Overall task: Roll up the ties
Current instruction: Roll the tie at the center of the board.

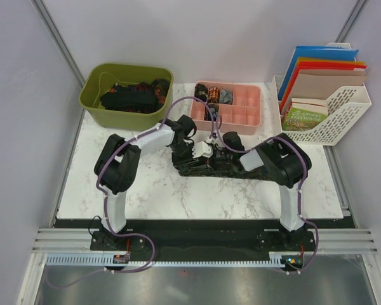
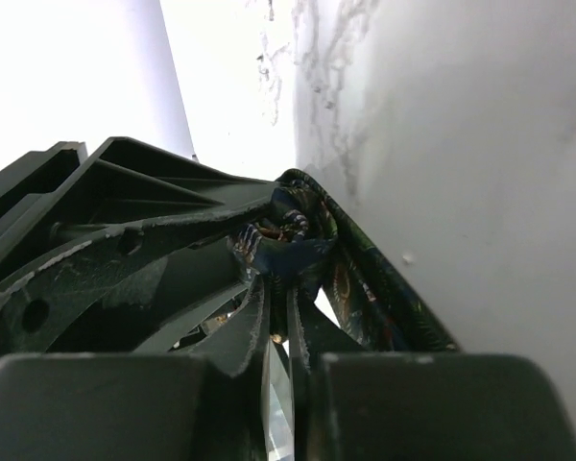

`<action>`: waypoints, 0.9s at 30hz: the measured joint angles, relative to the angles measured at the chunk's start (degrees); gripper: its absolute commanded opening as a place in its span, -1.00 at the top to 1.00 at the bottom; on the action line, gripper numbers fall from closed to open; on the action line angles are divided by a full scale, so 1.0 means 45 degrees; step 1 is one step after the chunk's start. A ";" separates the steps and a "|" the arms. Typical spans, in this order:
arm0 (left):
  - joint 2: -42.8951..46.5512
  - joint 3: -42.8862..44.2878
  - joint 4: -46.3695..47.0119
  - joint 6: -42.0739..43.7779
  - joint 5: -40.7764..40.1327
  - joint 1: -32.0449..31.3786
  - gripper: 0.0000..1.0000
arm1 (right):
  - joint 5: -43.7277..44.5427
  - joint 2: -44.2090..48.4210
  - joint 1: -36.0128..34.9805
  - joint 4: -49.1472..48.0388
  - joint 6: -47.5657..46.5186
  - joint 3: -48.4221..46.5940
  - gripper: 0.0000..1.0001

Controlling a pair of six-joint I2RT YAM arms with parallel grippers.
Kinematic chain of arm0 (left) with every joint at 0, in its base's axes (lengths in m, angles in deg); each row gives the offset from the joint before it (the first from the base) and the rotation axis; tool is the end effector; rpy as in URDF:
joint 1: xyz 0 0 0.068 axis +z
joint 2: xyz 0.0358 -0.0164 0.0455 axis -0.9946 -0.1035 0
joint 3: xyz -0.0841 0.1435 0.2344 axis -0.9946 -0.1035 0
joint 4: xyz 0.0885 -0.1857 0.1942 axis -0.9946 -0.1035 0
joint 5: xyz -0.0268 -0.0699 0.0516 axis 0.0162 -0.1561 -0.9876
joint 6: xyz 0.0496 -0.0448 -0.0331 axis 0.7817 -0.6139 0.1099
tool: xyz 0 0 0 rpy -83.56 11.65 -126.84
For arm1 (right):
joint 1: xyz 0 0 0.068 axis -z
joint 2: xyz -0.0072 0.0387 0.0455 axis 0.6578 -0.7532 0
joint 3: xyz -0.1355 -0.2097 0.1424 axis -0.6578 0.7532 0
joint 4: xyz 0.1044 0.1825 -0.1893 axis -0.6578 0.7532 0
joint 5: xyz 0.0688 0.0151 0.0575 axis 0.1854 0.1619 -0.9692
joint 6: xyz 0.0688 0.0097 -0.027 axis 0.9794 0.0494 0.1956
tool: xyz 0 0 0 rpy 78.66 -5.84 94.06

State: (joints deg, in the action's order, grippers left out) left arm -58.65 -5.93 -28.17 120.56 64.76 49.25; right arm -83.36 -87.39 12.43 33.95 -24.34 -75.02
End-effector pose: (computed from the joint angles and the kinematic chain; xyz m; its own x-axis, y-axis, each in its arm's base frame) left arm 0.3286 -0.2536 0.1407 -0.1105 0.9417 -0.3179 0.9885 0.0711 -0.1332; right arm 0.3331 0.2337 0.0699 -0.9851 0.1655 -0.0469 0.0182 0.3715 0.9283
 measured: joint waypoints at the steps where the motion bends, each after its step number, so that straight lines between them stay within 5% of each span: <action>1: 0.0155 -0.0233 0.0151 -0.0024 0.0044 0.0087 0.44 | 0.0068 0.0000 -0.0063 -0.0015 0.0029 -0.0044 0.39; 5: 0.0486 -0.0719 0.0529 -0.0053 0.0068 0.0136 0.44 | 0.0233 0.0097 -0.0131 0.0194 0.0049 -0.0039 0.20; 14: 0.0563 -0.0855 0.0724 -0.0058 0.0102 0.0136 0.44 | 0.0680 0.0423 -0.0121 0.0733 -0.0136 -0.0039 0.17; 17: 0.0602 -0.0913 0.0792 -0.0053 0.0102 0.0136 0.42 | 0.0753 0.0423 -0.0121 0.0724 -0.0097 -0.0044 0.33; 21: 0.0607 -0.0933 0.0826 -0.0053 0.0102 0.0136 0.37 | 0.0733 0.0423 -0.0121 0.0622 0.0102 -0.0044 0.89; 27: 0.0670 -0.1035 0.0942 -0.0053 0.0238 0.0126 0.24 | 0.1035 0.0899 -0.0136 0.0699 0.0233 0.0408 1.00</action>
State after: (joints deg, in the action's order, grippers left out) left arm -55.63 -10.59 -23.93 120.32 65.83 49.82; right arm -78.70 -83.34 11.81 37.10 -23.29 -73.18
